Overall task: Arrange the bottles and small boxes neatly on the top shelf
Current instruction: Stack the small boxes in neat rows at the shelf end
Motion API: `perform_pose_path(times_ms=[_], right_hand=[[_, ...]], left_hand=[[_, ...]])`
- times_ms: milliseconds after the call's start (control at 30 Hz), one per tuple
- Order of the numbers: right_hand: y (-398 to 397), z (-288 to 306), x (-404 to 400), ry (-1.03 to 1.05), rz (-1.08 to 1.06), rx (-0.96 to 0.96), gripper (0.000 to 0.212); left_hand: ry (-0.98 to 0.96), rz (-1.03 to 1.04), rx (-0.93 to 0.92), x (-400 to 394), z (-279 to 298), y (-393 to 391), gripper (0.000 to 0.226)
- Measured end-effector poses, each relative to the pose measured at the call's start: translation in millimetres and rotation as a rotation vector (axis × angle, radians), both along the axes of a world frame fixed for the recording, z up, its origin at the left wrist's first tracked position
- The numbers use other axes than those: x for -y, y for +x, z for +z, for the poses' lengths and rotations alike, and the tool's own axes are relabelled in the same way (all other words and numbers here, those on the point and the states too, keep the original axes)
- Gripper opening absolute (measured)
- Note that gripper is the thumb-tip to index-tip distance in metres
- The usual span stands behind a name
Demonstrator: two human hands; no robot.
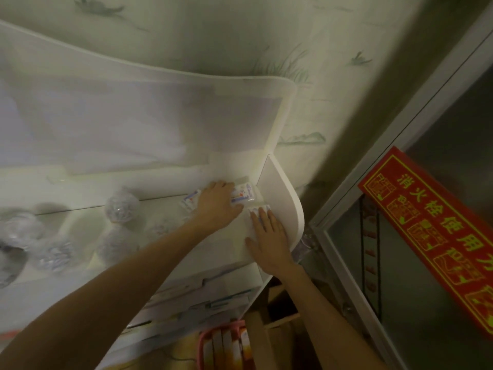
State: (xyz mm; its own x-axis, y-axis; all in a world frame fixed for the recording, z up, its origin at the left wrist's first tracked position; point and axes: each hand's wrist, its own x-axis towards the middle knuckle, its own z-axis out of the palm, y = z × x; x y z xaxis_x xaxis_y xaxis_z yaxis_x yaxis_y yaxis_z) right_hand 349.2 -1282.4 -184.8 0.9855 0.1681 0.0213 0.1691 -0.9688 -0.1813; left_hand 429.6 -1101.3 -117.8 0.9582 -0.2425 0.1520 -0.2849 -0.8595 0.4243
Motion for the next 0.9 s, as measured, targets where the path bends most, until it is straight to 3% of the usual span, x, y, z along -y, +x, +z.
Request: perform_pose_path(times_ms=[67, 200, 300, 367, 467, 633, 767, 900], right_hand=[[1, 6, -2, 0.088, -0.025, -0.021, 0.078], [8, 8, 1, 0.418, -0.164, -0.038, 0.057], [6, 14, -2, 0.518, -0.211, -0.070, 0.053], [5, 15, -4, 0.467, -0.179, -0.044, 0.055], [4, 5, -3, 0.342, -0.115, -0.035, 0.083], [2, 3, -3, 0.267, -0.093, -0.001, 0.082], [2, 2, -2, 0.237, -0.090, 0.019, 0.078], [3, 4, -1, 0.227, -0.083, 0.012, 0.080]], left_hand=[[0.008, 0.002, -0.017, -2, 0, -18, 0.058], [0.105, -0.038, -0.036, -12, -6, -46, 0.054], [0.197, -0.090, 0.004, -21, -14, -62, 0.057], [0.242, -0.120, 0.005, -24, -16, -70, 0.060], [0.251, -0.146, -0.039, -26, -16, -81, 0.065], [0.165, -0.135, -0.020, -31, -24, -94, 0.078], [0.309, -0.085, -0.088, -30, -35, -77, 0.103], [0.387, -0.118, -0.155, -29, -41, -67, 0.104]])
